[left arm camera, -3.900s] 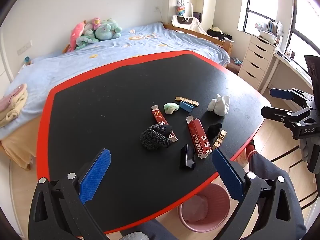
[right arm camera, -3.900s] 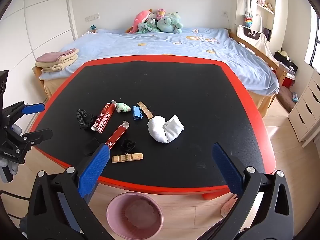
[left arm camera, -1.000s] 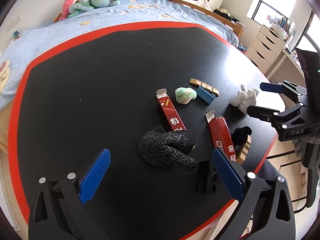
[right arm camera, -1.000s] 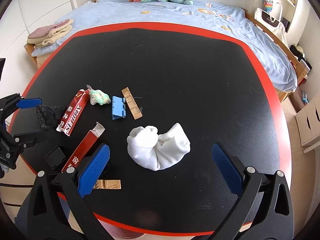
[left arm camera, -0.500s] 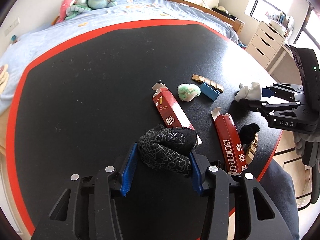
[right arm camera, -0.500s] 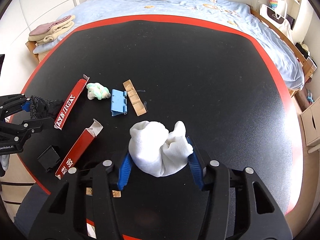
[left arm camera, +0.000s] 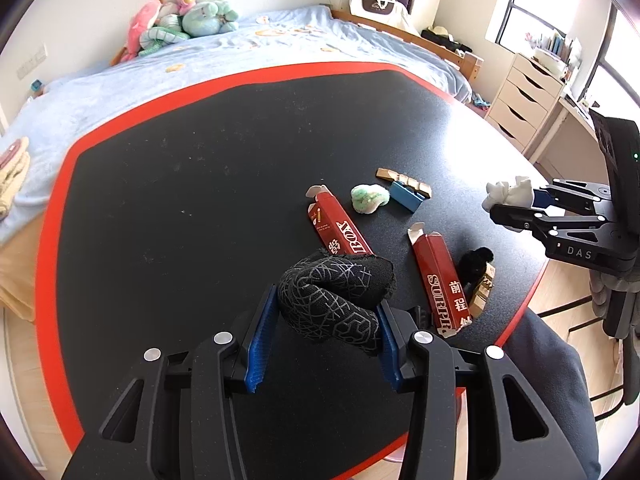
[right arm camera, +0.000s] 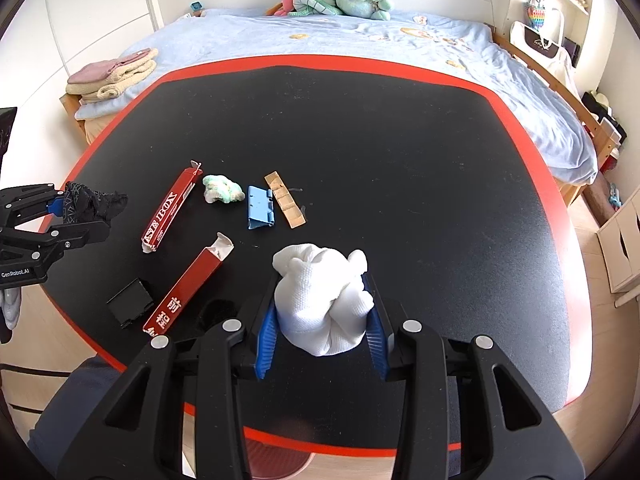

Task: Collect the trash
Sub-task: 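Carry the glove and sock over the pink wastebasket with both tools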

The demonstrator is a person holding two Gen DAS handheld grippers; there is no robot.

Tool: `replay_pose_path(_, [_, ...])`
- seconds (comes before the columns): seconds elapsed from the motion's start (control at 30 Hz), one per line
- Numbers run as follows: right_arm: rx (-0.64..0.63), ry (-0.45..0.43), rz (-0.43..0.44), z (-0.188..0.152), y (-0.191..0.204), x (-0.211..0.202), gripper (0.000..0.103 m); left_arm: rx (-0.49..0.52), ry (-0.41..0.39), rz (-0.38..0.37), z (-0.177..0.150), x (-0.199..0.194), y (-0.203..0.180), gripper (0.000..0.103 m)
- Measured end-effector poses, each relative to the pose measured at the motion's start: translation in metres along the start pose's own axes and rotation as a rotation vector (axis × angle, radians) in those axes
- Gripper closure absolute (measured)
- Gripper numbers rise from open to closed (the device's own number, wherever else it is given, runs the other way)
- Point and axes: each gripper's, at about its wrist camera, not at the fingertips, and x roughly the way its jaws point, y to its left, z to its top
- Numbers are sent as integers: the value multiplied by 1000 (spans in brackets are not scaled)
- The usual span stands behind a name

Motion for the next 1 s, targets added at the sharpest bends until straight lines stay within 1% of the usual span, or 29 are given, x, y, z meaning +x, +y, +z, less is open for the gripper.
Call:
replay_pose_path(0.13, [6, -32, 8, -12, 2, -24, 65, 10, -21, -22, -4, -16, -7, 59])
replay_pose_path(0.4, [-13, -85, 32, -42, 16, -71, 65, 67, -52, -66, -19, -38, -39, 59])
replay_pose_path(0.57, [-23, -101, 55, -68, 28, -91, 65, 108, -44, -104, -35, -43, -60, 59])
replay_pose_path(0.73, [-21, -92, 73, -96, 38, -100, 64, 134, -17, -132, -57, -39, -76, 59])
replay_pose_path(1.0, [-17, -21, 107, -140, 55, -90, 64, 149, 56, -178, -89, -20, -94, 59])
